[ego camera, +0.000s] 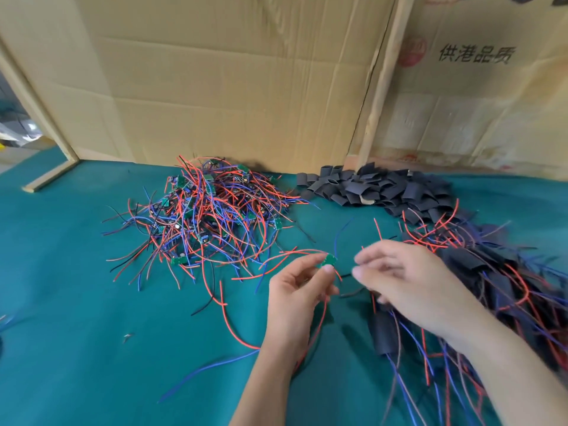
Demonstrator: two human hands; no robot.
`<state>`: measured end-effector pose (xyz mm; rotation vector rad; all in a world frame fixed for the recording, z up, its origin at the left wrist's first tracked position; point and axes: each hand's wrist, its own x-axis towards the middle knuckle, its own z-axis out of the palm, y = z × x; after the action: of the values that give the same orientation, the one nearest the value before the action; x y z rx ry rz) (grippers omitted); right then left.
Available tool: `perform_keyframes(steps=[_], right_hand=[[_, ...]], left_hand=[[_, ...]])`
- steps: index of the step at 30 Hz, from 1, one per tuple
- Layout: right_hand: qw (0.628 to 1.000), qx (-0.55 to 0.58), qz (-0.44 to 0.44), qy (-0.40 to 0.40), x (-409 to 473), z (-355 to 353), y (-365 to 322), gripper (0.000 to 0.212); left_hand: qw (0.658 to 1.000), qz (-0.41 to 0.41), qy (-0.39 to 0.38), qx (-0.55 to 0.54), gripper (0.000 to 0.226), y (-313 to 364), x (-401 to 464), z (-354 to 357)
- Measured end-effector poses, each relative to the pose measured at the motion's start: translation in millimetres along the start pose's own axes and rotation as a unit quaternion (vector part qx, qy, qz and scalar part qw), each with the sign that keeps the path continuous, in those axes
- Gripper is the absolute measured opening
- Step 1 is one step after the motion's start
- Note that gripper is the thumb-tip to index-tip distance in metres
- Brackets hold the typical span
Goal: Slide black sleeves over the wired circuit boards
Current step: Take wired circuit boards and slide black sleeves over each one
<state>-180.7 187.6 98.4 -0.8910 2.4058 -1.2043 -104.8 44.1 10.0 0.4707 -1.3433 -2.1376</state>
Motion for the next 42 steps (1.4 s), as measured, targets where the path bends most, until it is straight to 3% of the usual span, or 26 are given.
perform_keyframes(steps=[2, 4, 7, 12, 15, 20, 26, 30, 33, 35, 36, 39, 42], right_hand=[[0.999, 0.038, 0.029, -0.002, 18, 15, 2, 0.021], [0.997, 0.071, 0.024, 0.009, 26, 29, 5, 0.013], [0.997, 0.070, 0.014, 0.030, 32, 34, 12, 0.010], [0.988, 0.152, 0.010, 0.032, 34, 35, 19, 0.015], [0.962, 0.270, 0.024, 0.042, 33, 33, 21, 0.013], [0.964, 0.266, -0.009, -0.014, 33, 31, 24, 0.010], [0.935, 0.347, 0.052, -0.056, 46, 24, 8, 0.014], [0.918, 0.375, 0.116, 0.049, 90, 8, -13, 0.015], [0.946, 0.275, 0.119, 0.120, 134, 2, -22, 0.021], [0.985, 0.067, 0.090, 0.129, 160, 7, -14, 0.018], [0.991, -0.050, 0.077, 0.094, 169, 12, -9, 0.016], [0.960, -0.271, 0.056, -0.027, 188, 26, 10, 0.019], [0.923, -0.377, 0.047, -0.053, 194, 36, 24, 0.045]], left_hand=[[0.997, 0.033, -0.039, 0.062, 0.015, 0, -3, 1], [0.991, 0.058, -0.051, 0.110, 0.016, -1, -6, 1], [0.979, 0.101, -0.025, 0.177, 0.024, -5, -7, 5], [0.973, 0.102, -0.001, 0.208, 0.025, -3, -11, 8], [0.985, 0.060, -0.023, 0.162, 0.020, 1, -12, 8], [0.998, 0.012, -0.035, 0.055, 0.021, 10, -10, 5], [0.998, -0.003, -0.050, 0.030, 0.020, 14, -9, 2], [0.996, -0.012, -0.048, 0.070, 0.018, 12, -10, 5], [0.996, -0.021, -0.035, 0.081, 0.028, 13, -10, 6], [0.996, -0.019, -0.029, 0.085, 0.028, 12, -10, 6], [0.996, -0.014, -0.025, 0.088, 0.026, 11, -10, 7], [0.996, -0.002, -0.012, 0.091, 0.024, 10, -10, 7], [0.997, -0.005, 0.007, 0.075, 0.026, 9, -8, 5]])
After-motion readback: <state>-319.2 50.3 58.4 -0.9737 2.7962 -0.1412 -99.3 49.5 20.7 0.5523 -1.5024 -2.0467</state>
